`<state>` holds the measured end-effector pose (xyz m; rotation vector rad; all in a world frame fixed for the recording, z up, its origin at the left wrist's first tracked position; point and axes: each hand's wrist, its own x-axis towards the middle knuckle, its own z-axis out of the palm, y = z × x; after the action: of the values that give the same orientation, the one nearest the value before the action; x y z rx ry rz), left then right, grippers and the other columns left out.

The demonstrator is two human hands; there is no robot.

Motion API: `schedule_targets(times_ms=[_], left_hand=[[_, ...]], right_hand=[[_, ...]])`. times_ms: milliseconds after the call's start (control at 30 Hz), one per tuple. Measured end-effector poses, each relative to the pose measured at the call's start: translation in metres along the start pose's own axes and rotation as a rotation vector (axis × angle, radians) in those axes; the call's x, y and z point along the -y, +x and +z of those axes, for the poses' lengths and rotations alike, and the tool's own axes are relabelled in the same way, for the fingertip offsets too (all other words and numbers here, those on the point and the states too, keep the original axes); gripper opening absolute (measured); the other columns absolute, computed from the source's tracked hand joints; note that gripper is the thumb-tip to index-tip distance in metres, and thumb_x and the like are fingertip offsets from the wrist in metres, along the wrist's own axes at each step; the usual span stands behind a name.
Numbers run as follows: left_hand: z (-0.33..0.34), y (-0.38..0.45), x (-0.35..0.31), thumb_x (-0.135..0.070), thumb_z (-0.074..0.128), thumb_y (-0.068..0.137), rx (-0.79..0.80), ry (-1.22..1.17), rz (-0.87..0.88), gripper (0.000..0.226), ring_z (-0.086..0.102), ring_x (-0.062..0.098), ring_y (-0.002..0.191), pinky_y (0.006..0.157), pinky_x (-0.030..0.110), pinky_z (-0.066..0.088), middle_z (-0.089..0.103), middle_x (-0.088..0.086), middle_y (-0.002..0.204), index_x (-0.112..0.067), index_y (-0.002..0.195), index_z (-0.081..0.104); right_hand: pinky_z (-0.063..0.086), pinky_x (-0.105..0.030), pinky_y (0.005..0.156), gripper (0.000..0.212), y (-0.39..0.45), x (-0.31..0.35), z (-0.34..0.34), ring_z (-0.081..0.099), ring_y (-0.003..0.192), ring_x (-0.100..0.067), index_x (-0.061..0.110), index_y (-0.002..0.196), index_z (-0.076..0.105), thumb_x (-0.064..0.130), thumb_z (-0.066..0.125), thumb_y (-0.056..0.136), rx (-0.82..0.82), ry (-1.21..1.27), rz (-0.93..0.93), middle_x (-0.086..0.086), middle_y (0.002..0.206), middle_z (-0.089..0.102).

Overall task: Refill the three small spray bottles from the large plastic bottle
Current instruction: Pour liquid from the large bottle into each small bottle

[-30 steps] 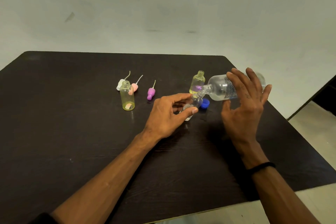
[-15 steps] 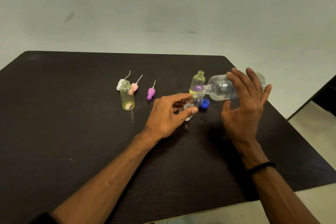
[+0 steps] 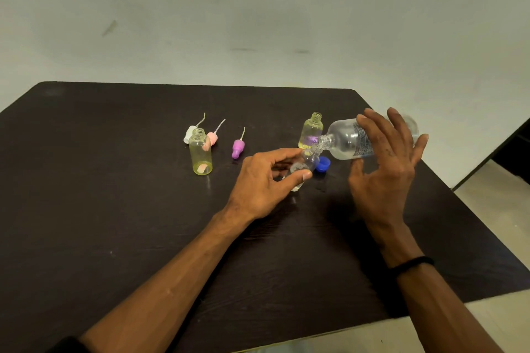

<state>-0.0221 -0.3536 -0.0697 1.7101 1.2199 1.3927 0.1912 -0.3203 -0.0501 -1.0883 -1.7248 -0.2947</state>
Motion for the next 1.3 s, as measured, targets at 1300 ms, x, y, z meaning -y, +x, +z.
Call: schedule_targets(times_ms=[1300], left_hand=[[0.0012,0.0004,0.0011,-0.024,0.084,0.089,0.003,-0.020,0.001,0.047,0.073,0.003,0.111,0.099,0.037,0.061,0.077,-0.006,0.120,-0.014,0.133,0.071]], right_hand=[[0.003,-0.077,0.122,0.082,0.0004,-0.0030,0.0004,0.033,0.156,-0.026,0.016,0.144,0.060,-0.020,0.068,0.071,-0.008,-0.017,-0.019,0.006,0.156,0.050]])
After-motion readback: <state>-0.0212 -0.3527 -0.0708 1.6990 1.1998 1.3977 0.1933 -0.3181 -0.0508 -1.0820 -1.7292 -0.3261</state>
